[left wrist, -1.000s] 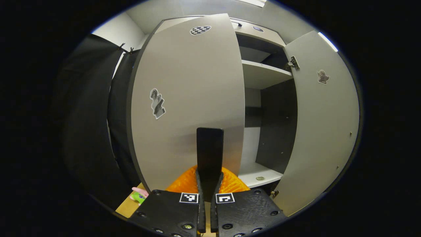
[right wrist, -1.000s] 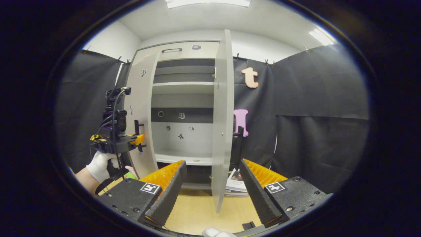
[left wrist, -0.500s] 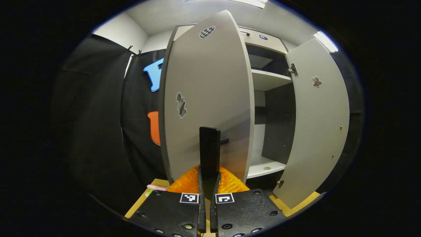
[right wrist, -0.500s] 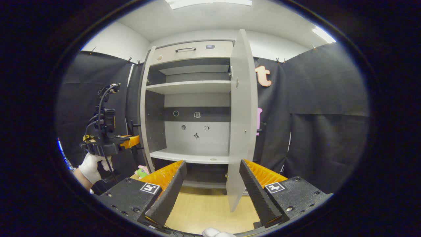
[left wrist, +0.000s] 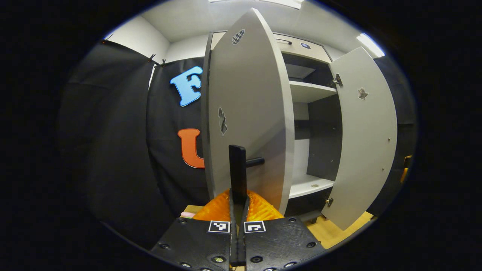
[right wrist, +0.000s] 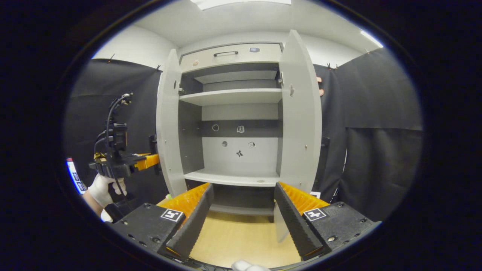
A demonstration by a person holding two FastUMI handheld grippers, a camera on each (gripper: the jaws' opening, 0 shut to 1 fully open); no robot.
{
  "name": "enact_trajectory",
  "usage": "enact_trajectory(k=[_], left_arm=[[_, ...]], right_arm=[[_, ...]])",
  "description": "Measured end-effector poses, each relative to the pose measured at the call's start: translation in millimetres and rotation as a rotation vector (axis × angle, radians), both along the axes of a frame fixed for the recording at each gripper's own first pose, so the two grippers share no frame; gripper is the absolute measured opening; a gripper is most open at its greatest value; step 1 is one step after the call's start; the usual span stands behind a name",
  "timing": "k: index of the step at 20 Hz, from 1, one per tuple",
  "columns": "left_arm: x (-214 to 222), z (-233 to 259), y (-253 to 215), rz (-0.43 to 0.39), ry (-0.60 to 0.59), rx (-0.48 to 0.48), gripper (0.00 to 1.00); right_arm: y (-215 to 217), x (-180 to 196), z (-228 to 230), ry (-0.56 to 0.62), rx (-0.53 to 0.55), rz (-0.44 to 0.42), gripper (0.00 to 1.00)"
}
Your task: Open the right door of the double-door shoe cabinet with the right hand, and open the left door with the left hand.
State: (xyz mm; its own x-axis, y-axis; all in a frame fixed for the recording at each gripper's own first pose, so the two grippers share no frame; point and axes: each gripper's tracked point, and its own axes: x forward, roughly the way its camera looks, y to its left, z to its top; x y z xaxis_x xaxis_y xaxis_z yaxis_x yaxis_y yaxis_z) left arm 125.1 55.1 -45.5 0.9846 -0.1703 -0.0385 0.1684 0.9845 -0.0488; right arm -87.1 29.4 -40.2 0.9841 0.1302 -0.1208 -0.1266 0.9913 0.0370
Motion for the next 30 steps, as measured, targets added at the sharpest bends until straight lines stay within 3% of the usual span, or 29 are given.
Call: enact_trajectory(k=[8,9,10,11,17,27,28,30], left_arm=[[3,-8,59,0.068,-0.02,0.037,0.0],[5,-10,73,0.098,-0.01,0.049,0.08],[4,-11,80,0.085,-0.008,0.021,0.0],[5,-10,80,0.067,0.0,-0.027,0.0],[9,-11,94,-0.001,-0.021,-0.042,0.0],[3,-12,103,0.025,0.02,-0.011,0.0],[6,-14,107,0.036,0.028,-0.016,0.29],[8,-15,114,0.052,0.036,-0.029,0.52]], right_arm=[[13,4,-1,0.004,-0.002,0.022,0.97],[15,4,0,0.003,0.0,0.027,1.0],[17,5,1,-0.001,0.002,0.031,1.0],[19,5,1,-0.002,0.001,0.033,1.0],[28,9,0,0.004,-0.006,0.042,1.0],[29,12,3,0.002,-0.007,0.041,1.0],[29,13,3,0.002,-0.006,0.041,1.0],[32,14,2,0.008,-0.011,0.044,0.97]])
